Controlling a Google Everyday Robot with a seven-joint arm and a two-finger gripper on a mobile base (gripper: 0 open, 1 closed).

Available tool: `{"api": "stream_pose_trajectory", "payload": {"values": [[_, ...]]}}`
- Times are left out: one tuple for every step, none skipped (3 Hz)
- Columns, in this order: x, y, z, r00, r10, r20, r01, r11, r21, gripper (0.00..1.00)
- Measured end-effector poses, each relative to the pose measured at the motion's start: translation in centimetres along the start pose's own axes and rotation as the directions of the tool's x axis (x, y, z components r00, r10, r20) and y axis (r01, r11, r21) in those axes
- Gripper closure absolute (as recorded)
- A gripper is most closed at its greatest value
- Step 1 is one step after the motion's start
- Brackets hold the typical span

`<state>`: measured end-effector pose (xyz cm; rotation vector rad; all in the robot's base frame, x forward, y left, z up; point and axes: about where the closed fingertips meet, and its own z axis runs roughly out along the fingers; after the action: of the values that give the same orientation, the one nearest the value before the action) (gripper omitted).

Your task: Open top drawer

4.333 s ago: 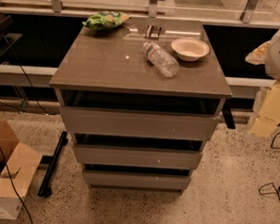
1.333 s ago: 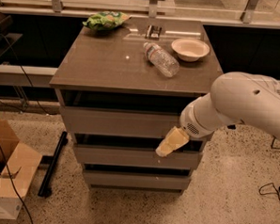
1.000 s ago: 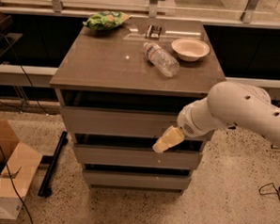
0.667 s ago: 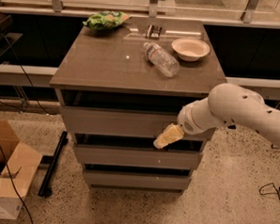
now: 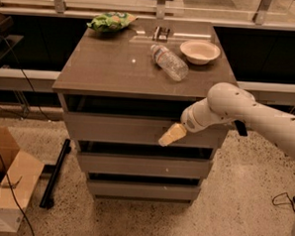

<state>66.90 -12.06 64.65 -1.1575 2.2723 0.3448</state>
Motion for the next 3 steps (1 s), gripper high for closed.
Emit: {"api": "stream_pose_trajectory", "payload": {"values": [[0.04, 0.56, -0.73, 1.000, 0.000, 0.000, 0.000, 1.0000, 0.000, 0.15], [-0.03, 0.56, -0.82, 1.000, 0.000, 0.000, 0.000, 1.0000, 0.000, 0.38], [-0.35, 0.55, -1.28, 1.000, 0.000, 0.000, 0.000, 1.0000, 0.000, 0.62]]}}
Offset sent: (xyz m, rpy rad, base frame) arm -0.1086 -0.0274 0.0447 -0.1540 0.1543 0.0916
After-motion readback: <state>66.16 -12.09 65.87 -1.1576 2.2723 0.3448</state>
